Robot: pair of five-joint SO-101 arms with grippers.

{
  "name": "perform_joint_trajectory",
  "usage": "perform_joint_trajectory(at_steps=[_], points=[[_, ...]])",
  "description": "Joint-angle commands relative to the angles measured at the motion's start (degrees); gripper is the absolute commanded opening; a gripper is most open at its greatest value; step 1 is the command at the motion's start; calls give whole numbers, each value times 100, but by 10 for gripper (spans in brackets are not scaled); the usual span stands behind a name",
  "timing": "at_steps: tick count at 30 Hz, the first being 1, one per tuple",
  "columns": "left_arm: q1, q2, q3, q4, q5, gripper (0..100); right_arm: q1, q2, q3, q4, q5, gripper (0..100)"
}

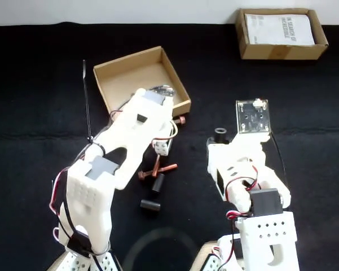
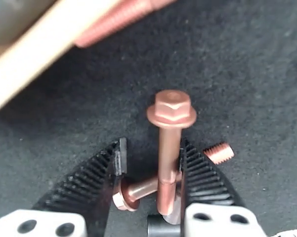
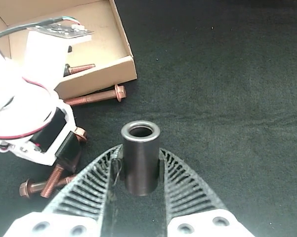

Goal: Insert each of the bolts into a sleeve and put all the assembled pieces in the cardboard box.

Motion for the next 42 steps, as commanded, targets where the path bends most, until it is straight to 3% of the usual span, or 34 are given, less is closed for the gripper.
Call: perform_joint_trajectory(at_steps=[1,3,9,15,29,33,42], points=[[127,180,-391,-62,18,113,75,-127,-4,22,-70,7],[127,286,-620,-44,18,7,75,-127,-4,22,-70,7],[127,338,-1165,-9,9,8,75,-127,-4,22,-53,7],[119,330,-2237,791,9,8,66,-92,-4,-13,-35,7],[119,338,-7688,2127,378,8,-462,-119,884,-2255,-70,7],[-101,268,-8760,2171,378,8,-462,-127,1279,-2941,-79,7],[-66,-1833,-7310,2189,-176,8,-479,-127,1763,-3802,-79,7]])
